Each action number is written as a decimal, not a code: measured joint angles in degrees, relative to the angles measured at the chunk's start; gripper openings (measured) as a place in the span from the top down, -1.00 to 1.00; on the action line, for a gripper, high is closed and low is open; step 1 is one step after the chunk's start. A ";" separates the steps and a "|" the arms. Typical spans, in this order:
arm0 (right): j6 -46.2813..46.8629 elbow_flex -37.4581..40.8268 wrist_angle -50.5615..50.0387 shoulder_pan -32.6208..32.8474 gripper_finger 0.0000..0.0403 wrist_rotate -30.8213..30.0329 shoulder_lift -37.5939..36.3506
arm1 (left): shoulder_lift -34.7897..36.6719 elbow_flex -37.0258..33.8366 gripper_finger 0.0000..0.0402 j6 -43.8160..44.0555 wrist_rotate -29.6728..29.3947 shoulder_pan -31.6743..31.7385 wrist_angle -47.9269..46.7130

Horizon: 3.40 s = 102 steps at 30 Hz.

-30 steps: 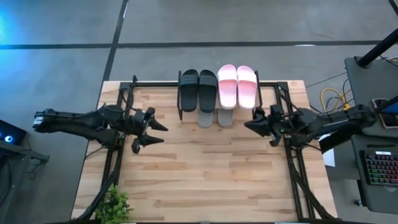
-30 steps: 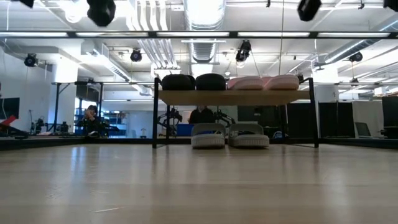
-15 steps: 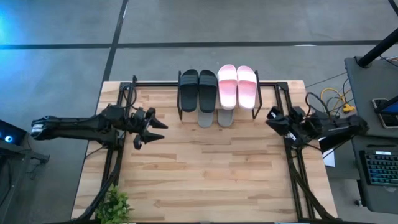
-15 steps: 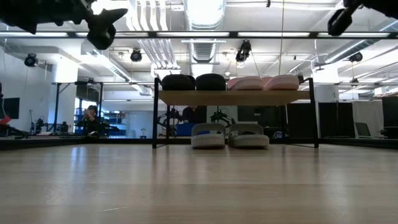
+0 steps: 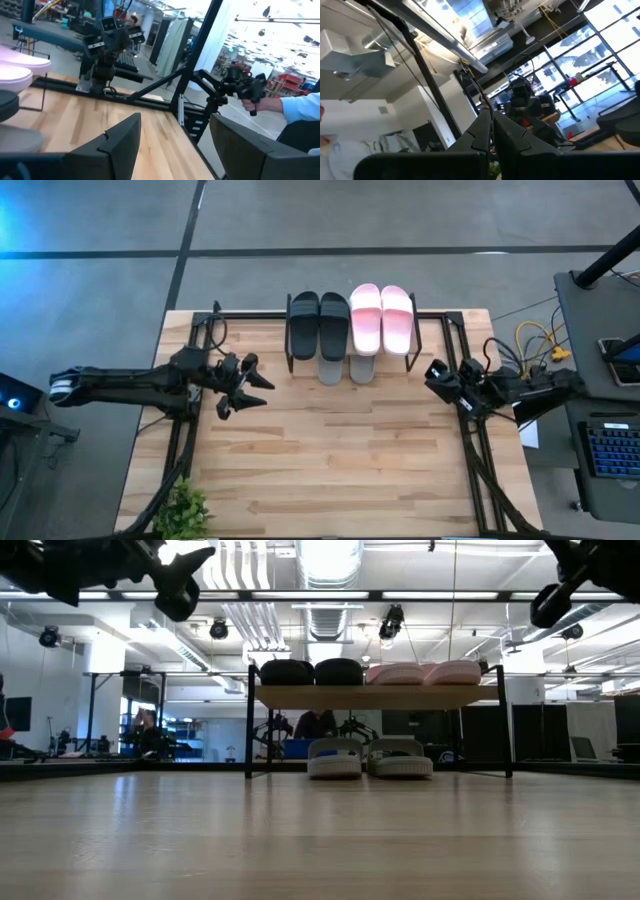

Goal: Pick and place slides into the shelf
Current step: Return to Home Position

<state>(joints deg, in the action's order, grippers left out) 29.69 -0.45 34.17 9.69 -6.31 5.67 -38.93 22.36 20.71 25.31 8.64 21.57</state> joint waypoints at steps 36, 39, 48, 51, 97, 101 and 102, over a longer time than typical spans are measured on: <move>-7.54 -0.11 -2.85 -4.76 0.94 14.51 -2.37 | -16.53 -3.49 -0.11 -0.31 14.26 19.30 17.69; -9.79 -0.11 -0.91 -4.76 0.94 15.28 -1.61 | -17.87 -3.62 -0.11 -0.24 15.70 21.65 21.00; -15.61 -0.11 -0.89 -4.85 0.94 15.54 -1.44 | -19.94 -6.52 -0.11 -1.84 14.56 25.27 21.92; -18.14 -0.11 -1.02 -4.85 0.94 15.52 -1.44 | -18.97 -9.84 -0.11 -1.56 11.17 25.37 21.82; -16.68 -0.11 -3.97 -4.87 0.94 12.66 -1.48 | 9.14 -22.02 -0.11 -3.85 4.10 25.43 1.35; -16.69 -0.11 -4.04 -4.87 0.94 12.52 -1.48 | 11.46 -21.97 -0.11 -0.09 4.58 25.38 1.37; -16.60 -0.11 -4.04 -4.86 0.94 12.41 -1.48 | 12.21 -21.87 -0.11 0.77 5.45 25.24 1.41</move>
<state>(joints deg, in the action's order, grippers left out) 13.09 -0.56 30.13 4.83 6.10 4.19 -26.72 0.49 21.48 30.75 33.88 22.98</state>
